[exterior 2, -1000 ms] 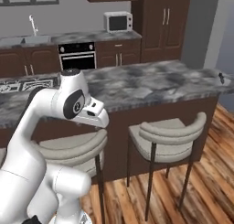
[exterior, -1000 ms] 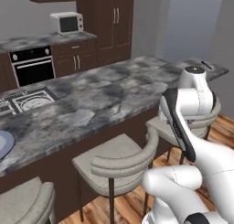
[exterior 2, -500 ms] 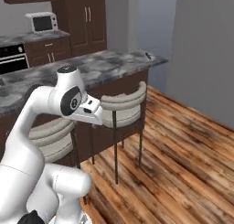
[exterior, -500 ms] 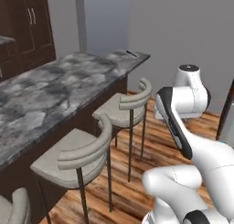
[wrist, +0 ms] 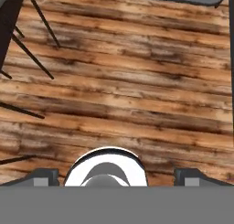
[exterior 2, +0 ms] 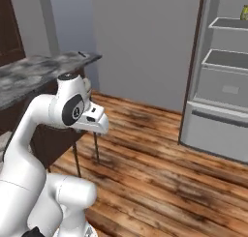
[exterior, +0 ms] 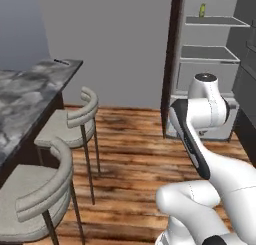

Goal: Retrieve the butter from the fridge and place it on a plate on the dining table. Then retrieve the butter knife by the fridge and place it near the plate.

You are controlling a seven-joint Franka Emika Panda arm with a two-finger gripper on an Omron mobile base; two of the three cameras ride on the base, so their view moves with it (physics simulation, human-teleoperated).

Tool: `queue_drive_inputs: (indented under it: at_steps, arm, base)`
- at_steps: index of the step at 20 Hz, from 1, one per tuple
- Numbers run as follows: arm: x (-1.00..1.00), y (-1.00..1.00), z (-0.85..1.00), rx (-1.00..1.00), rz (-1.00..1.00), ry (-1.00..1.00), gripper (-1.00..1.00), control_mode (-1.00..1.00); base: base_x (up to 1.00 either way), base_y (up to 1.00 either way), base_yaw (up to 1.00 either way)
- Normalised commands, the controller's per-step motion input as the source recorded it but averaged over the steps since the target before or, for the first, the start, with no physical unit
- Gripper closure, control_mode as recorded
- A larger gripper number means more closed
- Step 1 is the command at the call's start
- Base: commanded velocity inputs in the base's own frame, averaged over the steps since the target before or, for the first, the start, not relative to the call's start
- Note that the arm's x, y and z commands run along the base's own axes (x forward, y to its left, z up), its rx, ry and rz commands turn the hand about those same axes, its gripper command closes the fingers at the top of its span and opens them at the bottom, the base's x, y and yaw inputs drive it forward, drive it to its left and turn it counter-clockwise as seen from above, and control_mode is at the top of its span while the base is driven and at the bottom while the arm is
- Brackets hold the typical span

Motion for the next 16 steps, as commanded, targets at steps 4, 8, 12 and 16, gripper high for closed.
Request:
queue_drive_inputs:
  at_steps: [4,8,12,16]
  arm:
    - [0.00,0.00,0.00,0.00,0.00,0.00,-1.00,1.00]
    - [0.00,0.00,0.00,0.00,0.00,0.00,-1.00,1.00]
    - [0.00,0.00,0.00,0.00,0.00,0.00,-1.00,1.00]
    - [0.00,0.00,0.00,0.00,0.00,0.00,-1.00,1.00]
  base:
    - [0.18,0.60,-0.49]
    - [0.81,0.61,-0.07]
    - [1.00,0.00,0.00]
    - [1.00,0.00,0.00]
